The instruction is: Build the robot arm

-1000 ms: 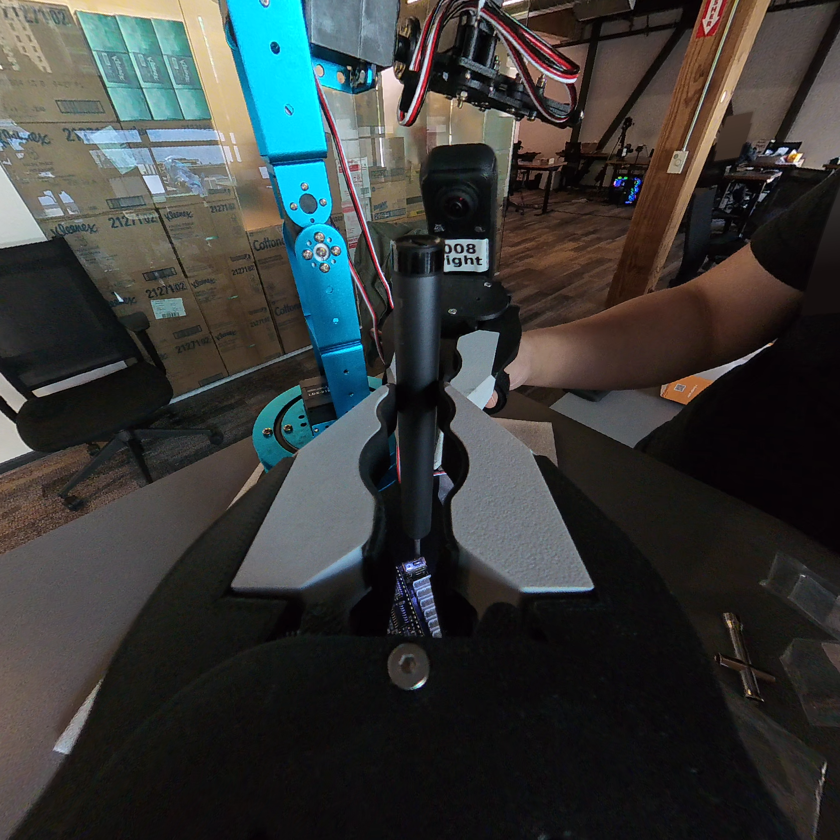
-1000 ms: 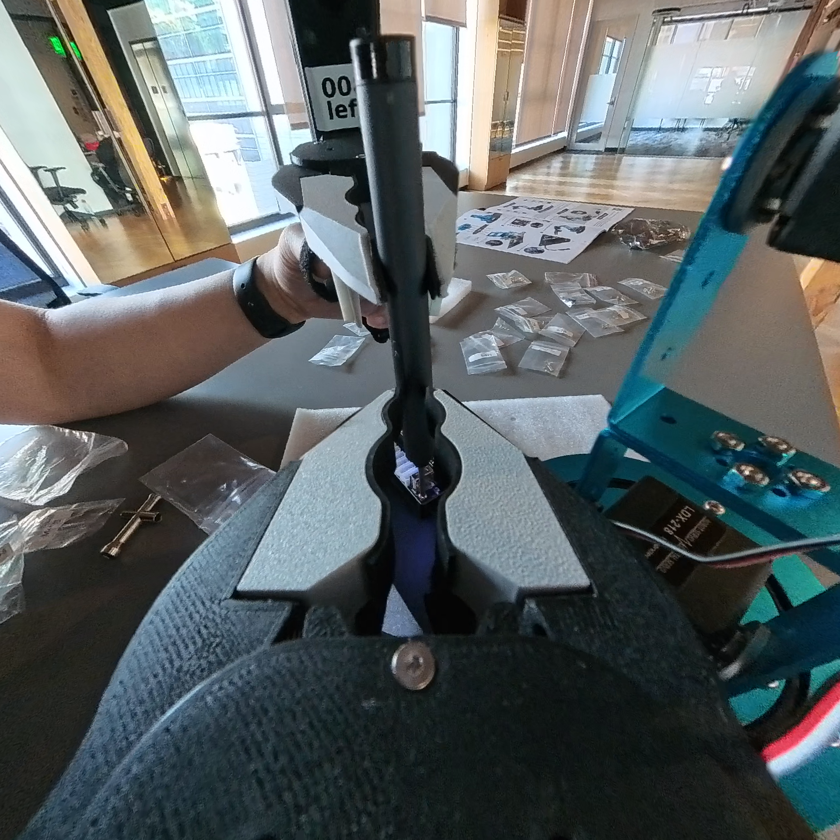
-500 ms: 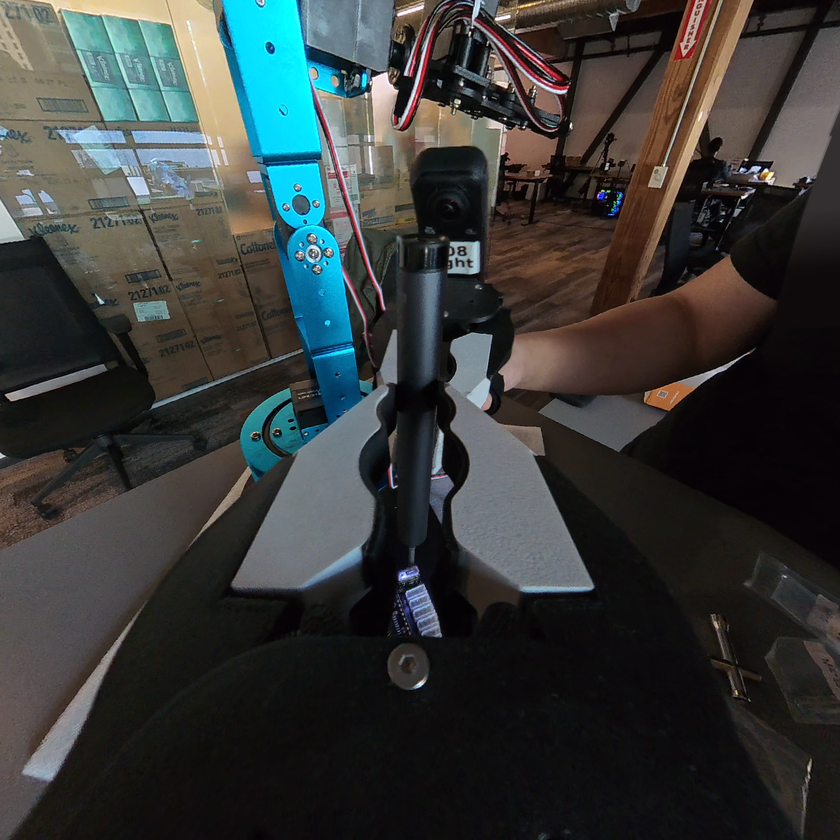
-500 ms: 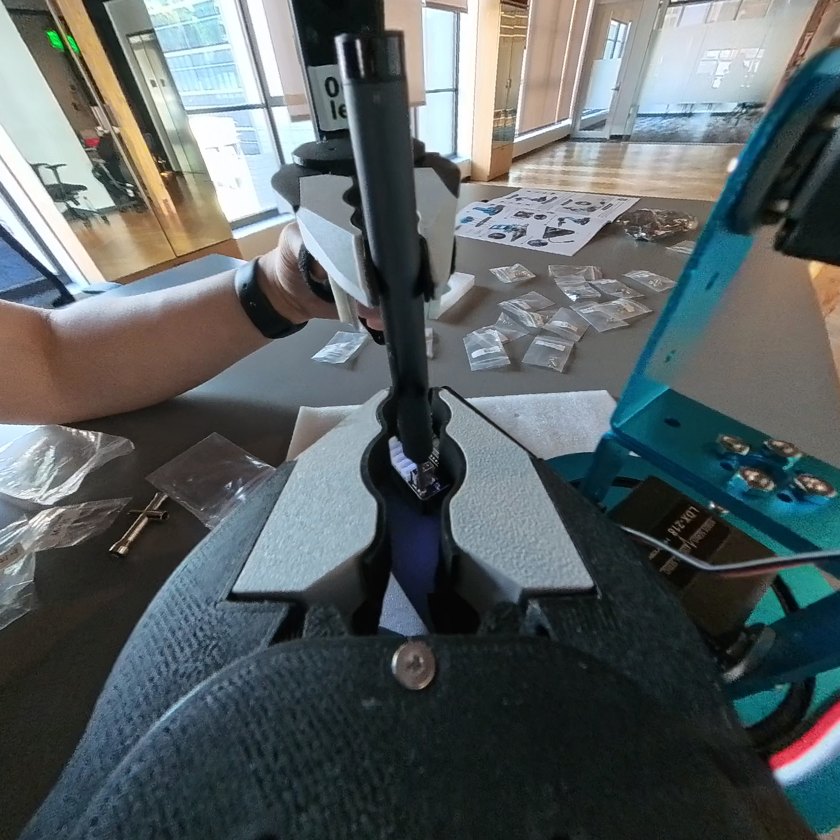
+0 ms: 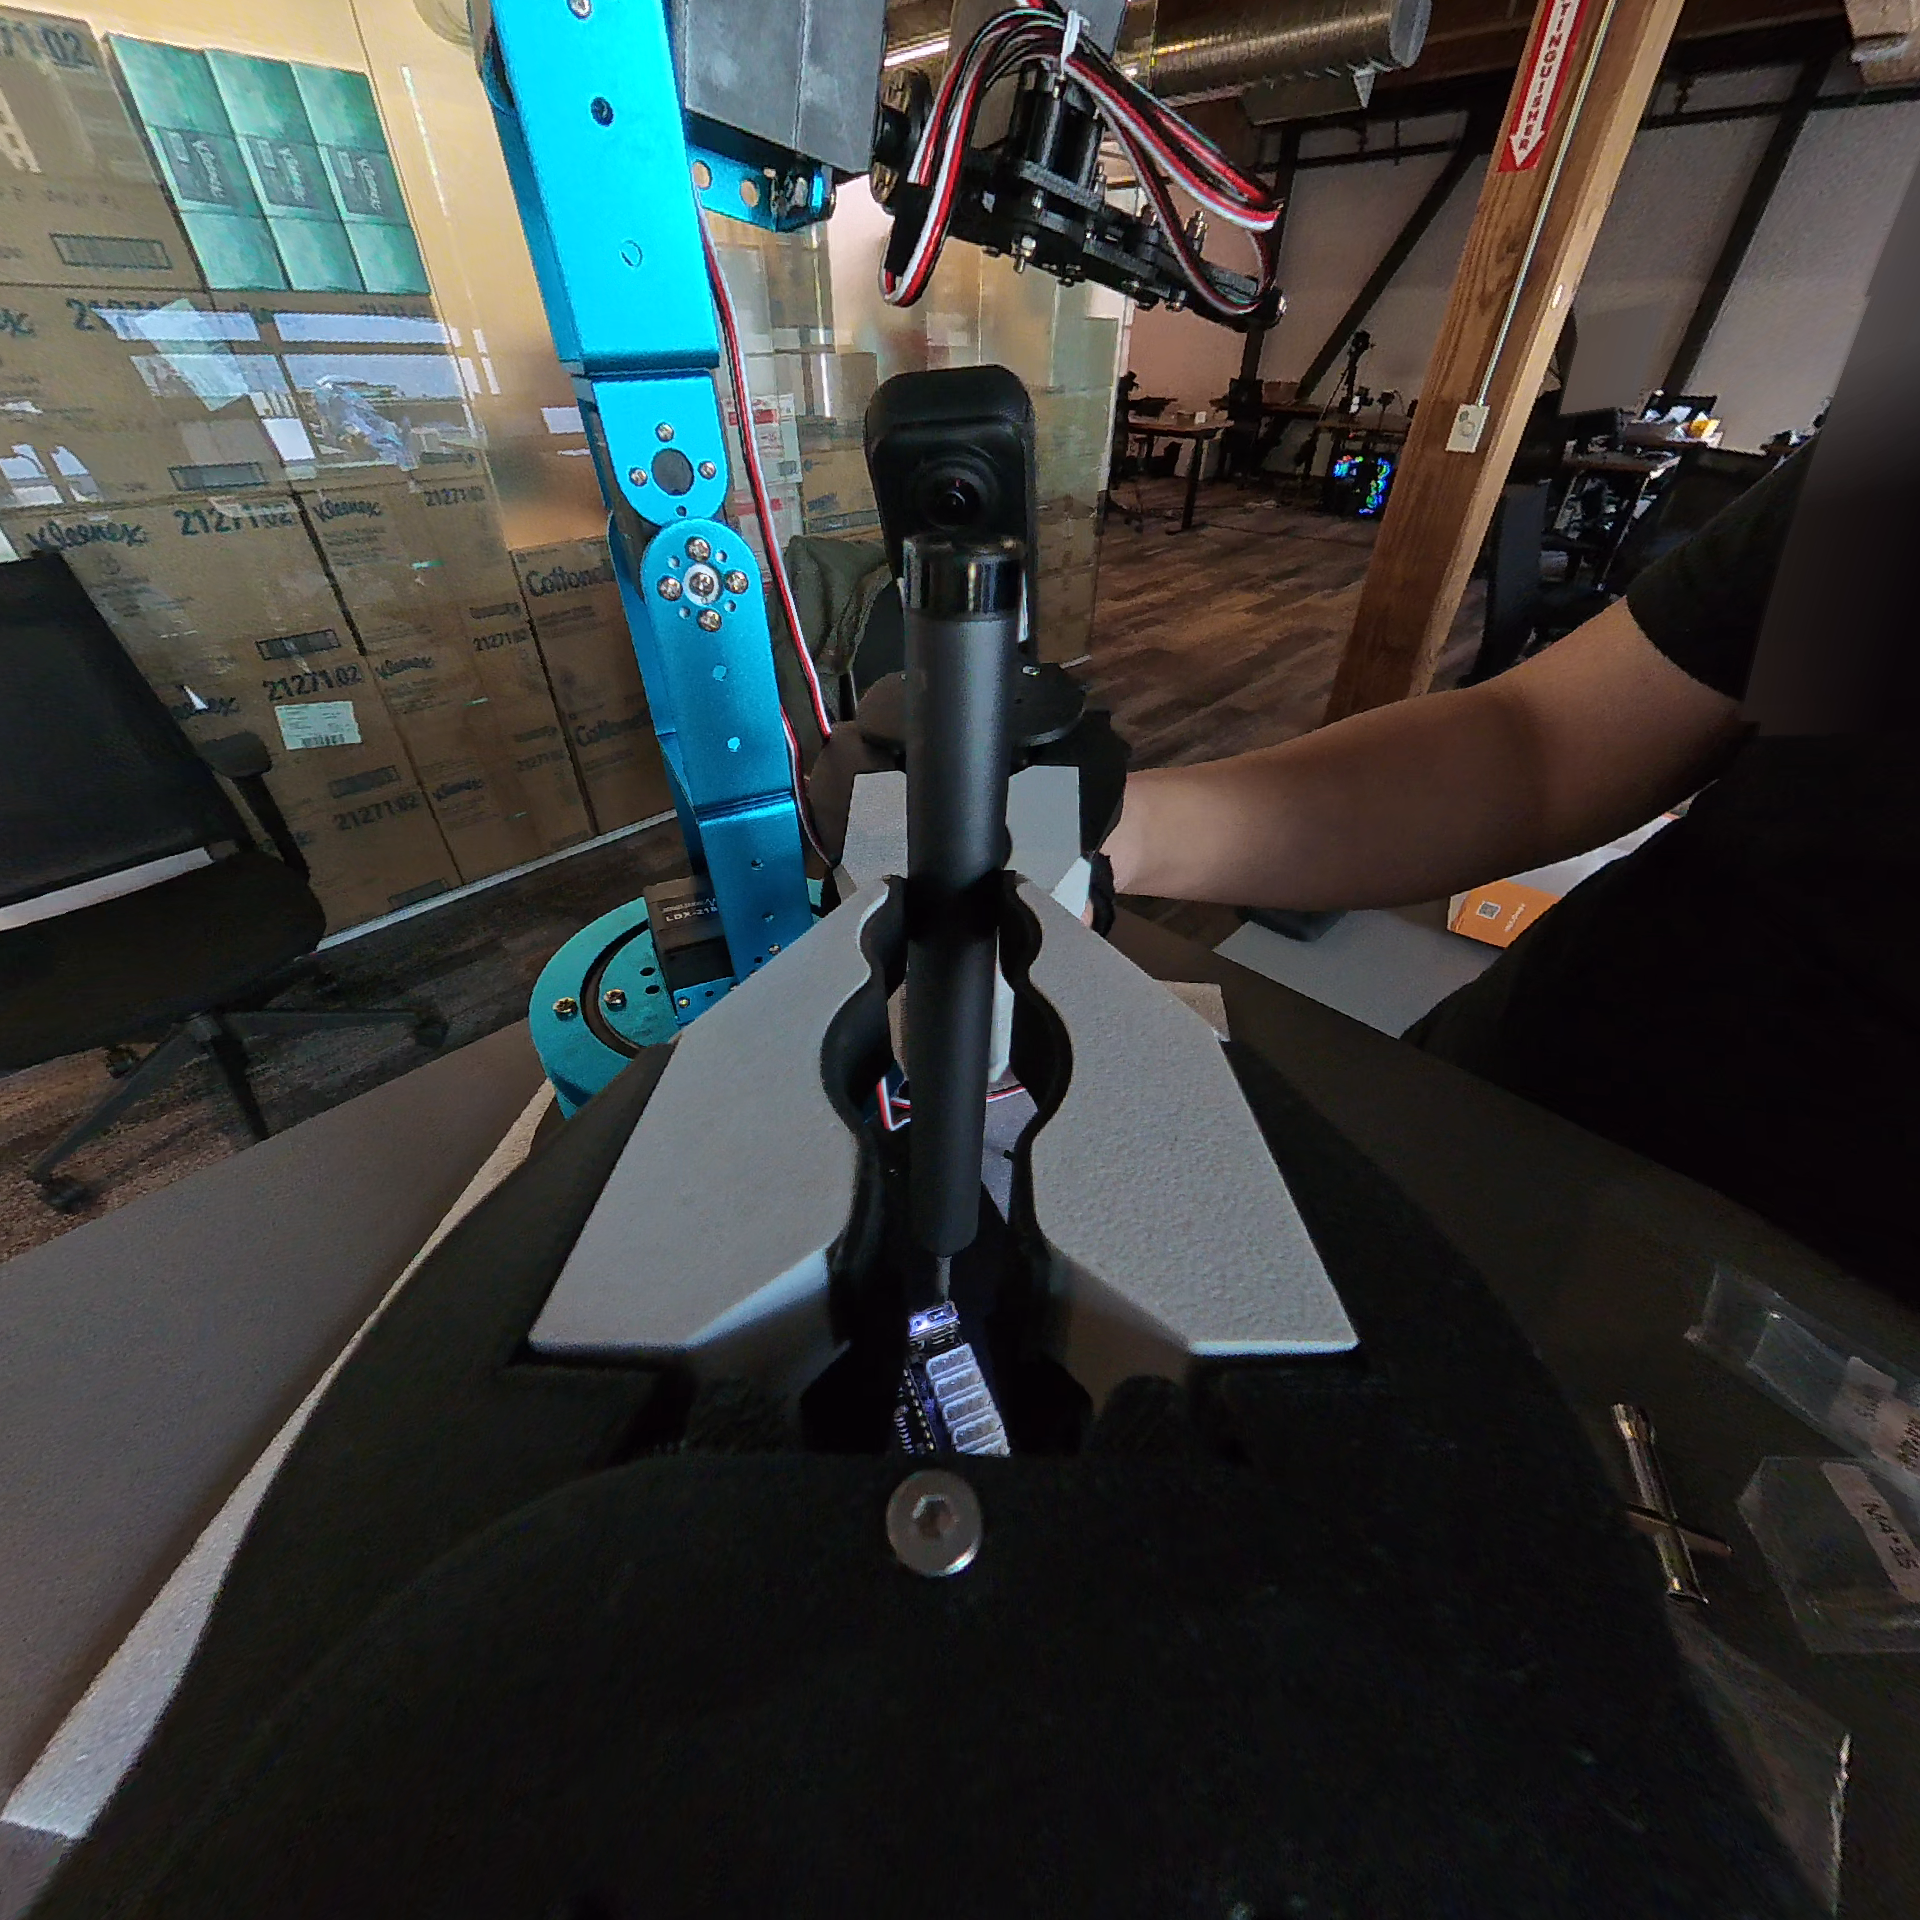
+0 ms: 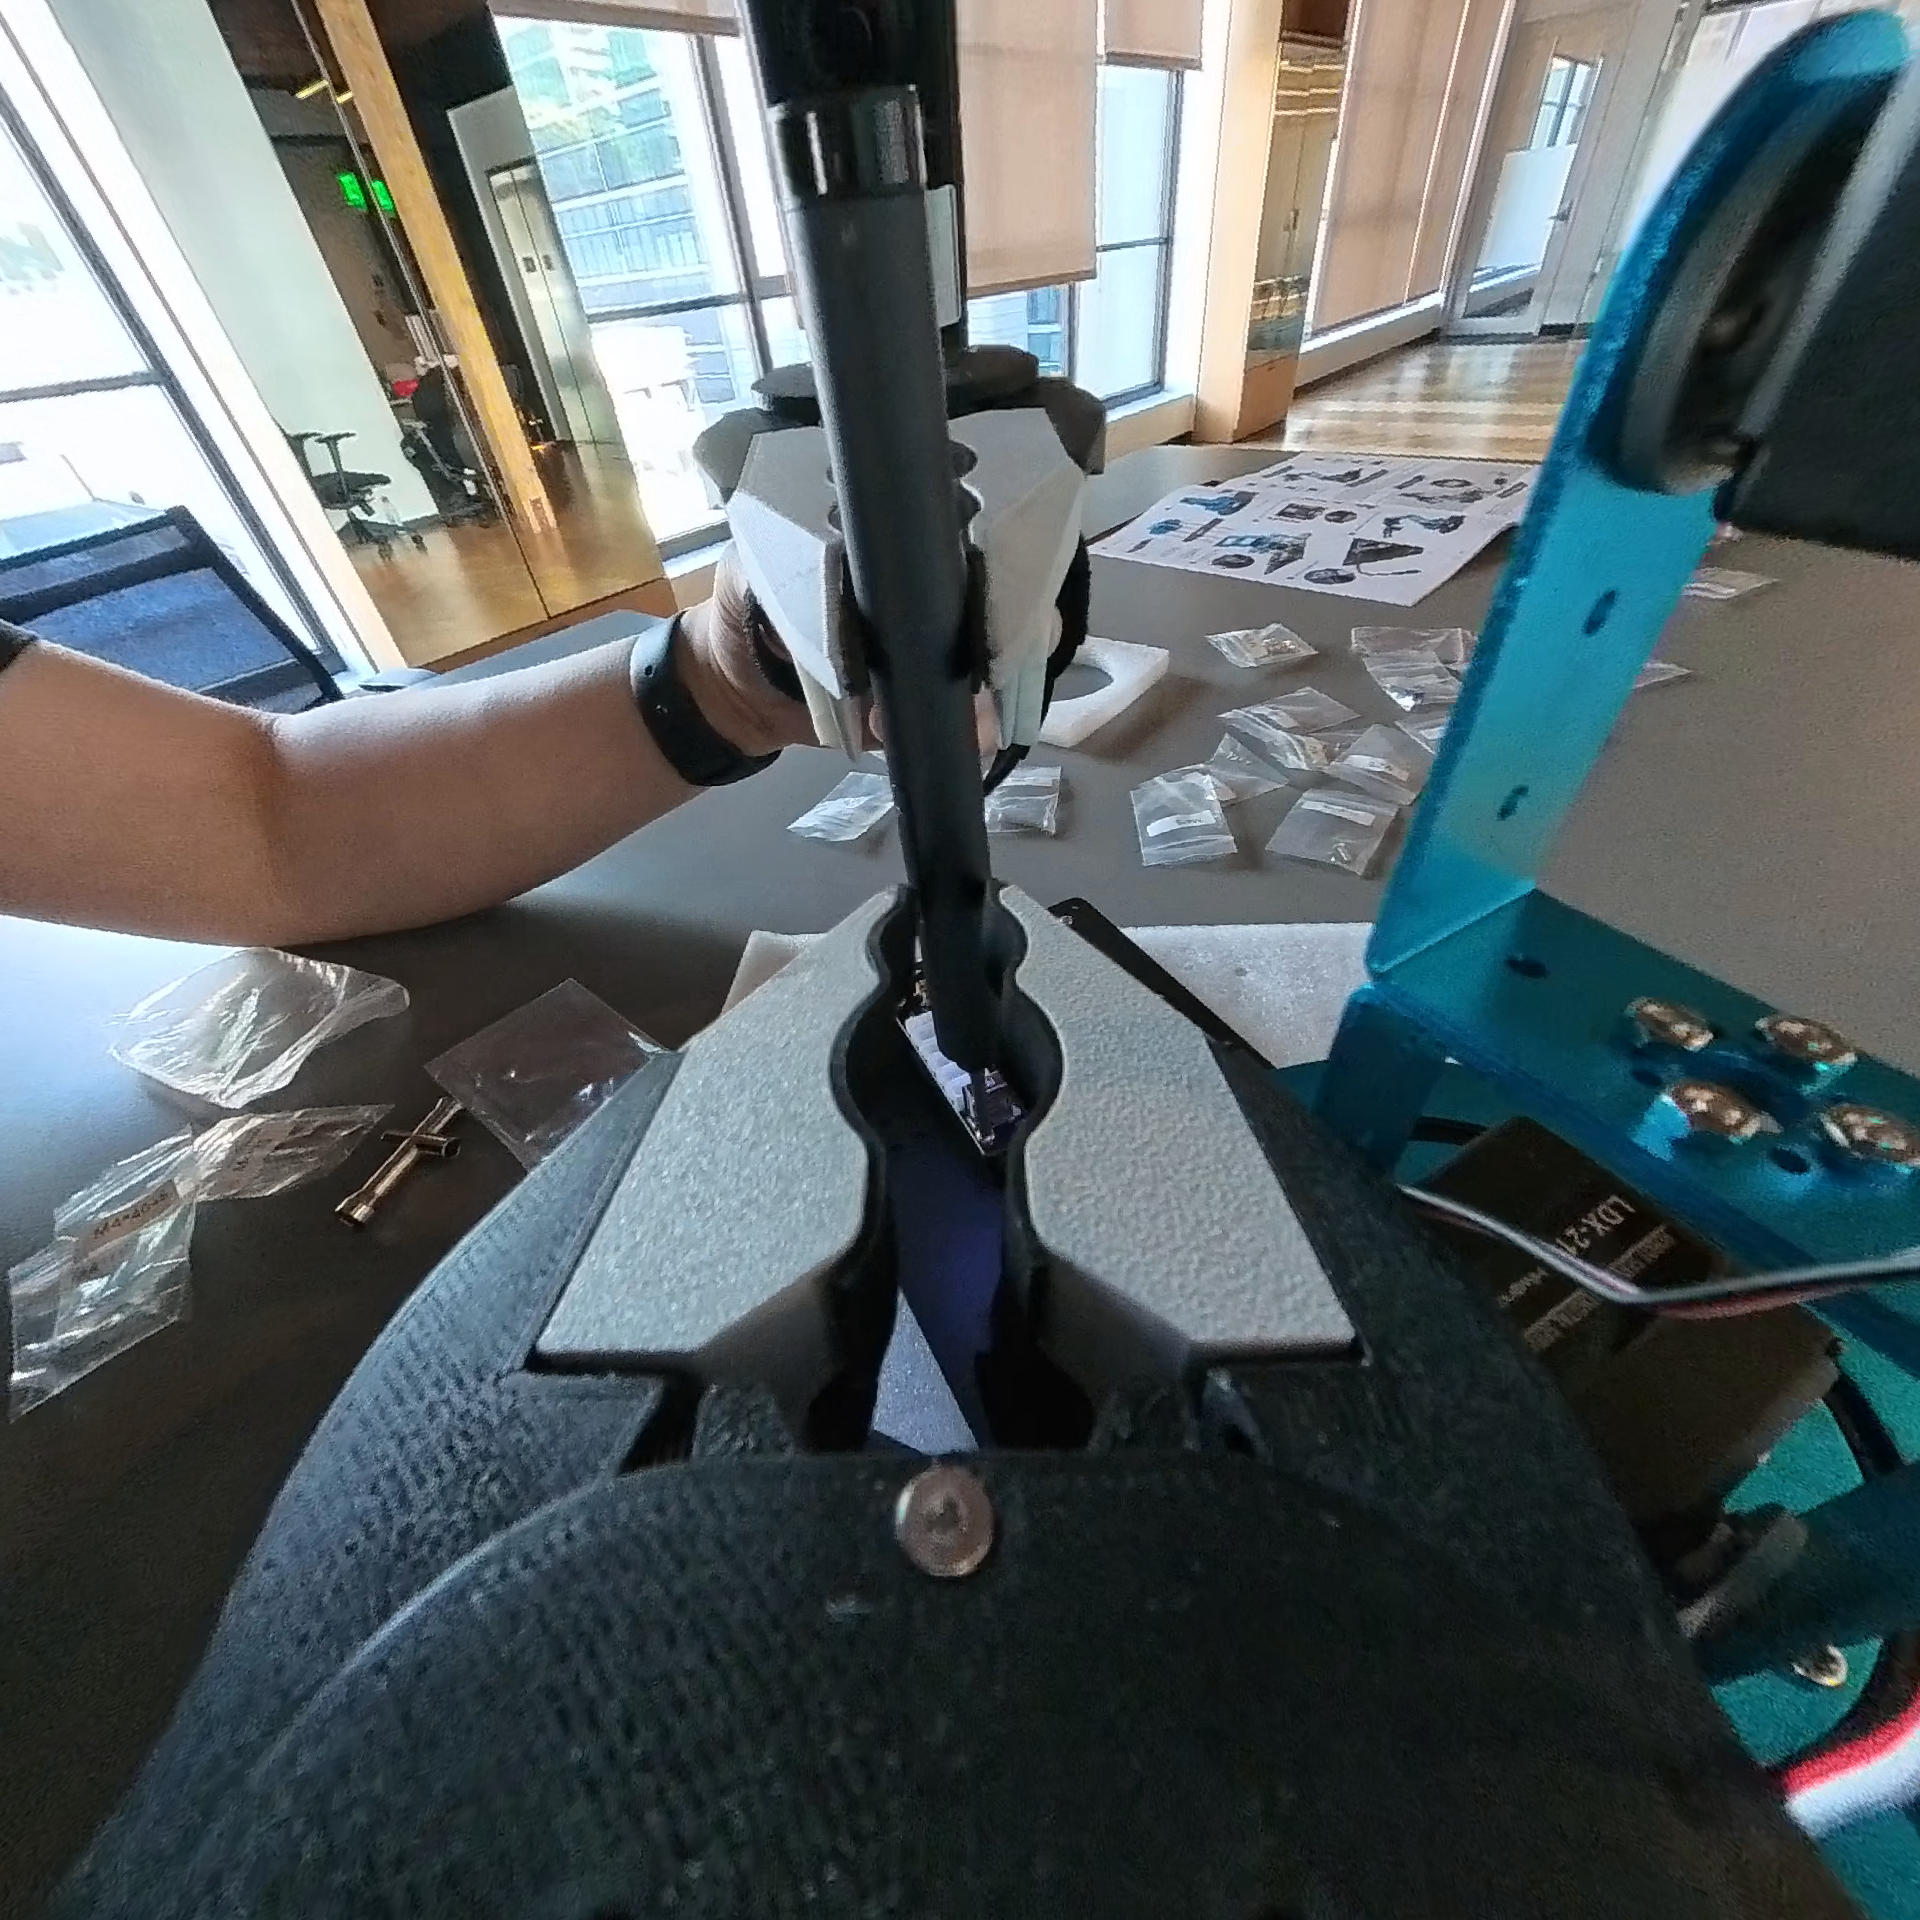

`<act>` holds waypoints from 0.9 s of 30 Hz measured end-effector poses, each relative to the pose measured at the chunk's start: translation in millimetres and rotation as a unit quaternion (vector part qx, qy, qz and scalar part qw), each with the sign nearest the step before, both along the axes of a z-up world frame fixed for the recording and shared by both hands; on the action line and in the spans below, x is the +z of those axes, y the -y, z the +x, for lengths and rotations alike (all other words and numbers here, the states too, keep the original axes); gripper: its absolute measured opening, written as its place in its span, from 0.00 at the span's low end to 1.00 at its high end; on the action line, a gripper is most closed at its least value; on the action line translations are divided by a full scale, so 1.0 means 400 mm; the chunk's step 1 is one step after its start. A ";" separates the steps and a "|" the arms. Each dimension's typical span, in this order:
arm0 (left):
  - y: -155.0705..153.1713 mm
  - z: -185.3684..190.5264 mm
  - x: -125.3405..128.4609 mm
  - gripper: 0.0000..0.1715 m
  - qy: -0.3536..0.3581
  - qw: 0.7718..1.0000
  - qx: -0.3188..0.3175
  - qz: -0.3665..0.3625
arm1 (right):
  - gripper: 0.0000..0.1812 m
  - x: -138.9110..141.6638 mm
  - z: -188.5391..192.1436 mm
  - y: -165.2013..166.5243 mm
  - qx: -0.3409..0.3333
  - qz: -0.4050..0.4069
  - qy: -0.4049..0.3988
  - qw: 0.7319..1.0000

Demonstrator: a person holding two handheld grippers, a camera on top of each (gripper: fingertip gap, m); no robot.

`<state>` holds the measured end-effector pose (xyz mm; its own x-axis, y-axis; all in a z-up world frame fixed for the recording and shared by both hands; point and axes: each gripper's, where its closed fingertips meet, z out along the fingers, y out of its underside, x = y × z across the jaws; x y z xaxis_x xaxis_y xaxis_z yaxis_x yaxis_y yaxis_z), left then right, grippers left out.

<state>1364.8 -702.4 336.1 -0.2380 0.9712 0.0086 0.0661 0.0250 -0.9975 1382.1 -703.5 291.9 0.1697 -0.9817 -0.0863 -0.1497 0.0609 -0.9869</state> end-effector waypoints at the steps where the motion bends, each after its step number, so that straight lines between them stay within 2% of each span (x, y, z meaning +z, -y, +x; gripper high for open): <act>1: 0.000 0.000 0.000 0.09 0.001 1.000 0.000 0.000 | 0.06 0.000 0.000 0.000 0.000 -0.001 0.000 1.000; 17: 0.002 0.006 0.001 0.09 -0.002 1.000 0.002 -0.002 | 0.10 -0.002 -0.006 0.000 -0.010 -0.025 -0.007 1.000; 20: 0.000 0.005 0.001 0.09 -0.002 1.000 0.000 -0.002 | 0.14 0.003 -0.001 0.011 -0.027 -0.032 -0.002 0.999; 27: -0.005 0.001 0.000 0.09 -0.001 1.000 -0.006 -0.004 | 0.12 -0.003 0.010 -0.013 0.005 -0.025 -0.005 1.000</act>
<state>1365.2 -700.3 336.3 -0.2265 0.9740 0.0015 0.0644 0.0165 -0.9978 1385.9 -698.5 290.6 0.1793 -0.9830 -0.0394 -0.1608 0.0102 -0.9869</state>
